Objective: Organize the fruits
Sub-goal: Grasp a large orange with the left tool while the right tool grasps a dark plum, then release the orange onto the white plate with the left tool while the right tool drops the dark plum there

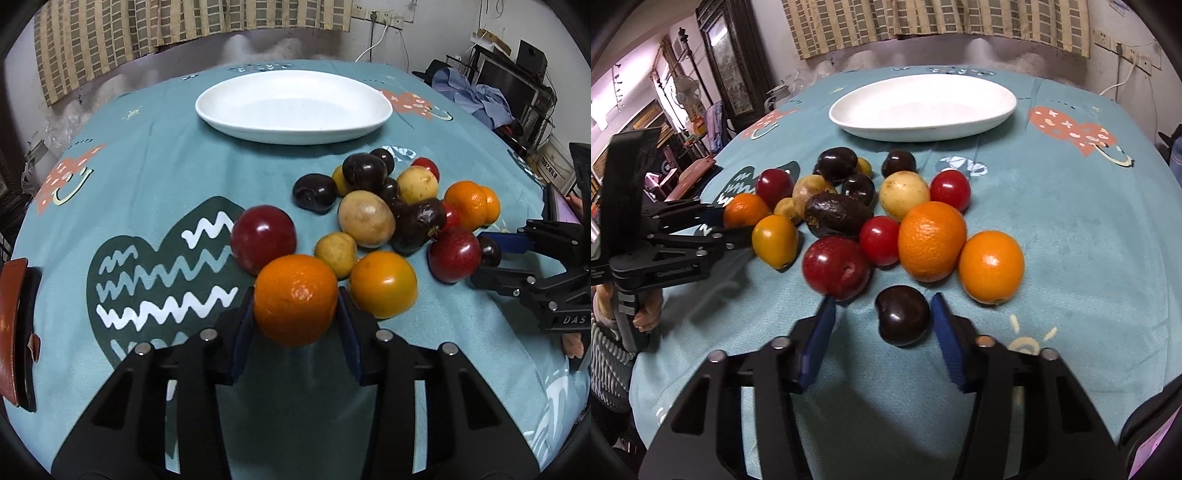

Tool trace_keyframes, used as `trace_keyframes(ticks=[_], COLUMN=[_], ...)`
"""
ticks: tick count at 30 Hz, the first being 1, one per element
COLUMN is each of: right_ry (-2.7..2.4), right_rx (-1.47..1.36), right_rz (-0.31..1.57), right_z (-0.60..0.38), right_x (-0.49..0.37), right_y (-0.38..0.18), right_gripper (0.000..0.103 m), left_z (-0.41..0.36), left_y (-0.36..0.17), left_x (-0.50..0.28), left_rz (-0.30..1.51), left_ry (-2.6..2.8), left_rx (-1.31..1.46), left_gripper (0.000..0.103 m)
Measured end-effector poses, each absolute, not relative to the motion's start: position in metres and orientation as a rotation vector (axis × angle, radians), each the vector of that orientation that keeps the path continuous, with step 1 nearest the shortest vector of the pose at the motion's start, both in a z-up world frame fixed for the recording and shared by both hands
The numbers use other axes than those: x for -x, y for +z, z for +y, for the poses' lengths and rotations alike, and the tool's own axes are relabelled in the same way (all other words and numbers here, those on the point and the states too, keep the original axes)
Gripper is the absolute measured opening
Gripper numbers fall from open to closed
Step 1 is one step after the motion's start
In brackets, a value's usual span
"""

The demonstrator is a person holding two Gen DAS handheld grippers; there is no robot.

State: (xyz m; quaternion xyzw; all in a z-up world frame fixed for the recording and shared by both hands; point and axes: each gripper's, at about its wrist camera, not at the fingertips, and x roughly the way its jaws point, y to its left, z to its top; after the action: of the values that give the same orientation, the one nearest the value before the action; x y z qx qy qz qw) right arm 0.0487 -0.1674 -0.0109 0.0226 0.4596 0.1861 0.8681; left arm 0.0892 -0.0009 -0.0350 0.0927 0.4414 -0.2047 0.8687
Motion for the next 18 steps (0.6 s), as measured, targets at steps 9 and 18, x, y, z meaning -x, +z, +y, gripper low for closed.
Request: trace_keyframes(ticks=[9, 18], right_ry=[0.406, 0.415], right_rx=[-0.084, -0.167], right_rz=[0.958, 0.816], right_z=[-0.171, -0.19], right_x=[-0.048, -0.038], right_y=[-0.01, 0.039], right_gripper=[0.027, 0.027], left_z=[-0.001, 0.012], left_y=[-0.029, 0.004], left_x=[-0.073, -0.071], left_rz=[0.897, 0.869], left_ry=[-0.382, -0.32], left_rx=[-0.168, -0.121], left_gripper=[0.041, 0.041])
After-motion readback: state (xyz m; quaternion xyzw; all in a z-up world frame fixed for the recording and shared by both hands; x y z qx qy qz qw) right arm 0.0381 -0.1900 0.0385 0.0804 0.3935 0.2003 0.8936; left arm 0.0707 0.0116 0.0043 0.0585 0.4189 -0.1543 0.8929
